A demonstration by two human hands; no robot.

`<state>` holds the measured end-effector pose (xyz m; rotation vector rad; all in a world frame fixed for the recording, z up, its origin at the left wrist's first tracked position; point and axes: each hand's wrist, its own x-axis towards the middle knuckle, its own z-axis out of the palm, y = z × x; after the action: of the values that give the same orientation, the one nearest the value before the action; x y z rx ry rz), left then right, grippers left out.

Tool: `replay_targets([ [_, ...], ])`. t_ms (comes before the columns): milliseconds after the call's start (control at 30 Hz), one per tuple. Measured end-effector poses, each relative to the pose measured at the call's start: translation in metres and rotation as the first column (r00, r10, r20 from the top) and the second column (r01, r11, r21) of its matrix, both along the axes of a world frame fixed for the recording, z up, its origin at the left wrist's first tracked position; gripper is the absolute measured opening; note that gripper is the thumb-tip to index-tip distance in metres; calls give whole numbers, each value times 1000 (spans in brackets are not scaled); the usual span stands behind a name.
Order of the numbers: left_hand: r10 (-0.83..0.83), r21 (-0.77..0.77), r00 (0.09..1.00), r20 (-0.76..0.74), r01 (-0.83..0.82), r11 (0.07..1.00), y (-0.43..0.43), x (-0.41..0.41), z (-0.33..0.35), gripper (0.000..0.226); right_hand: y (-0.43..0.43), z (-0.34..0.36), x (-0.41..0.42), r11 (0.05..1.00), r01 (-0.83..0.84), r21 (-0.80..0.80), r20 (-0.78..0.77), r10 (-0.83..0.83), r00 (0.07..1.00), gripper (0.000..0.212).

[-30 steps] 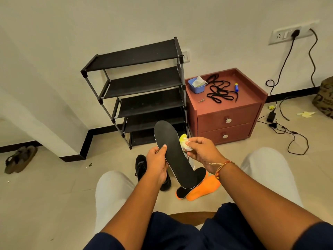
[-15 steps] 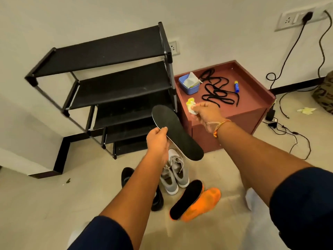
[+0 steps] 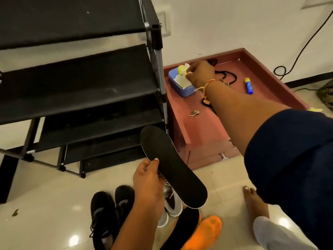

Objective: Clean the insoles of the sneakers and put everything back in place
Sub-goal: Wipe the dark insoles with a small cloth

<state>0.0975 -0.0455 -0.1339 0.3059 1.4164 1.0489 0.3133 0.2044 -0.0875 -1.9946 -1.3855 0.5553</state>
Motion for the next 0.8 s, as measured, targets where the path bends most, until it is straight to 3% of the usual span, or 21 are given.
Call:
replay_targets([
  [200,18,9,999,31,-18,1000,6,-8,-11,16,17,-28,5,982,-133,-131,131,150,980,37],
  [333,17,-20,999,33,-17,1000,-3,-11,-12,17,1,-29,5,994,-96,-43,66,99,993,38],
  [533,37,-73,996,87,-31,997,-32,-19,-10,21,-97,-19,-10,984,39,173,-109,-20,994,10],
  [600,32,-99,996,80,-24,995,-51,-25,-14,20,-159,-33,-28,996,0,92,-203,19,979,14],
  [667,11,-126,999,45,-5,992,-74,-31,-22,20,-225,-57,-48,988,-140,-64,-264,118,957,22],
  [800,-51,-159,995,-85,37,987,-119,-42,-46,21,-335,-110,-92,902,-275,-332,-286,182,941,20],
])
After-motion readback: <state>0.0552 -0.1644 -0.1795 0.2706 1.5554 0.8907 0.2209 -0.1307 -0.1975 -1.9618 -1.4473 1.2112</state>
